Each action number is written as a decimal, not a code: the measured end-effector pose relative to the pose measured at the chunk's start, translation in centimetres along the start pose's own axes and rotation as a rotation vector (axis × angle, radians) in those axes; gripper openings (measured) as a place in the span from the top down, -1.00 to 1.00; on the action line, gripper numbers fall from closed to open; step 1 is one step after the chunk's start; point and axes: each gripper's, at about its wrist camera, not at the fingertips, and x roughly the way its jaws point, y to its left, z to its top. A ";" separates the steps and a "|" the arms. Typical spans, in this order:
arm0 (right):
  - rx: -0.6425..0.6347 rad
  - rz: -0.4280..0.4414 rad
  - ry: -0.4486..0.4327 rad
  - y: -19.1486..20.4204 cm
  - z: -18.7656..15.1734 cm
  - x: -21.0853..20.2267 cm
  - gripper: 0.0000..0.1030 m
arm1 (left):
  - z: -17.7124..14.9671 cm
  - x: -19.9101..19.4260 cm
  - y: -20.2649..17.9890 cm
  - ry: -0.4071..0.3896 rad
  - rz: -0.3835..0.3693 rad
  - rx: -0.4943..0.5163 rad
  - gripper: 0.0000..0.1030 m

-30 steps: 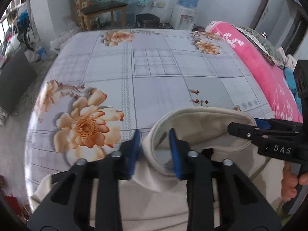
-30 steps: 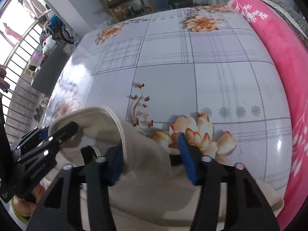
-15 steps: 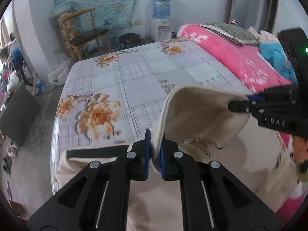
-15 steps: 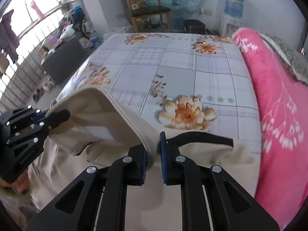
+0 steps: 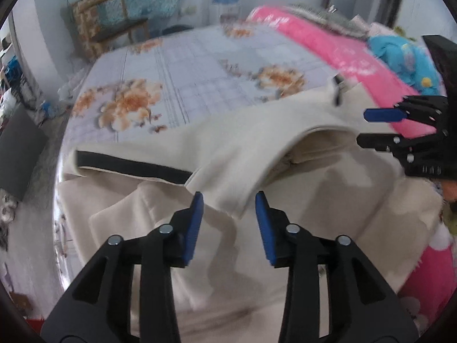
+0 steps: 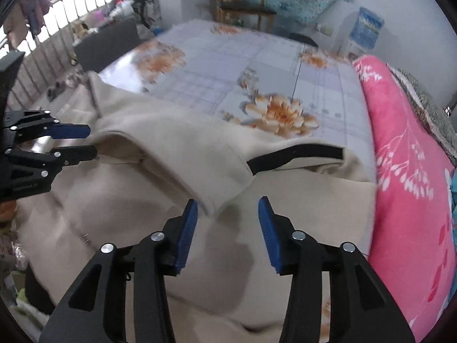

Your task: Fold large clothes

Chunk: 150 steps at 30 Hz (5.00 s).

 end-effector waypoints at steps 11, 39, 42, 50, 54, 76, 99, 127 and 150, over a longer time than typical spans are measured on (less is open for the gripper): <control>0.149 0.206 -0.137 -0.8 4.4 -0.6 0.27 | 4.3 -0.5 0.7 -0.105 -0.040 -0.115 0.29; 0.214 0.064 -0.008 -0.8 -1.8 0.2 0.16 | -0.3 0.9 2.6 0.100 -0.060 -0.177 0.17; 0.285 0.101 -0.042 -1.3 -4.0 -2.5 0.02 | -2.1 -1.8 3.5 0.066 -0.055 -0.209 0.11; 0.257 0.102 -0.099 4.1 -9.7 -5.3 -0.47 | -10.6 -9.3 5.2 -0.070 0.058 -0.328 -0.02; 0.179 0.050 -0.125 8.0 -12.2 -4.9 -0.55 | -14.8 -10.6 5.9 -0.101 0.079 -0.411 -0.02; 0.219 0.019 -0.072 9.7 -13.8 -2.2 -0.61 | -18.2 -8.0 10.8 -0.116 0.013 -0.558 0.28; 0.215 0.011 -0.079 9.9 -13.9 -2.1 -0.63 | -15.5 -7.6 6.6 -0.172 0.072 -0.362 0.32; 0.473 -0.113 -0.204 -3.6 -15.4 -6.2 0.07 | -14.7 -5.4 3.4 -0.051 0.415 -0.237 0.32; 0.392 -0.162 -0.112 -3.2 -15.1 -4.7 0.54 | -14.9 -5.4 3.5 -0.043 0.415 -0.241 0.31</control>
